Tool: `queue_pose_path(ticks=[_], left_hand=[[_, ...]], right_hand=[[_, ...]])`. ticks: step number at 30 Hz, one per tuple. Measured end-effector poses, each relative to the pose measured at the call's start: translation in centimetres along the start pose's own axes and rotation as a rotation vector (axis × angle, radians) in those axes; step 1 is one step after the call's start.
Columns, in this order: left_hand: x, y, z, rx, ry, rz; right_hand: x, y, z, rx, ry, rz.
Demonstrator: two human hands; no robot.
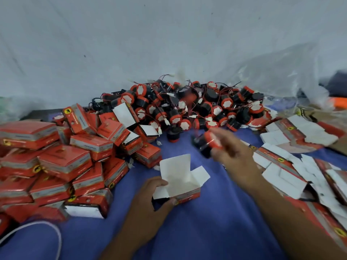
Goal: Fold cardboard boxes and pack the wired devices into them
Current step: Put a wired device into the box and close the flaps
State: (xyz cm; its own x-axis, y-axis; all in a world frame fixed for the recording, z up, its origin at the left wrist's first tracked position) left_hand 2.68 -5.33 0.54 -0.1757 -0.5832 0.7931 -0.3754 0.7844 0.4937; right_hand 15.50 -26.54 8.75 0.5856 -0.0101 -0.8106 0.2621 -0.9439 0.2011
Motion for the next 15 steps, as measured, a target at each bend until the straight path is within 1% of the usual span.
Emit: queue_pose_path(ticks=[1, 3, 5, 7, 10, 13, 15], left_hand=[[0.1, -0.1, 0.1, -0.012, 0.013, 0.01], [0.0, -0.1, 0.1, 0.018, 0.023, 0.021], [-0.2, 0.1, 0.0, 0.052, 0.066, 0.067], [-0.3, 0.2, -0.2, 0.004, 0.081, 0.101], [0.2, 0.1, -0.1, -0.026, 0.027, 0.081], [0.1, 0.0, 0.0, 0.0, -0.039, 0.028], [0.3, -0.1, -0.1, -0.017, -0.099, 0.001]], right_hand=[[-0.6, -0.9, 1.1, -0.106, 0.095, 0.093], [-0.5, -2.5, 2.5, -0.257, 0.225, 0.31], [-0.3, -3.1, 3.0, -0.33, 0.283, 0.506], [-0.4, -2.9, 3.1, -0.32, 0.372, 0.61], [0.3, -2.8, 3.6, -0.309, 0.465, 0.674], [0.9, -3.5, 3.9, -0.293, 0.478, 0.682], [1.1, -4.1, 4.2, -0.316, 0.462, 0.694]])
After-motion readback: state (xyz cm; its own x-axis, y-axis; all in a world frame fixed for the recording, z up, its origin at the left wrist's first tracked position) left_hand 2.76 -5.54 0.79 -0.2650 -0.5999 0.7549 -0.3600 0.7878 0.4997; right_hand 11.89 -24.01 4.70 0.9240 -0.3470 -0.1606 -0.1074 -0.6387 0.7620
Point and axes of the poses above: each hand's wrist, its own z-axis away from the middle knuckle, its own y-axis out of the back of the hand, x = y × z, the point moved 3 cm from there along -z, towards the middle knuckle, and after that the axes turned 1 degree about x, right-handed, at the moved point
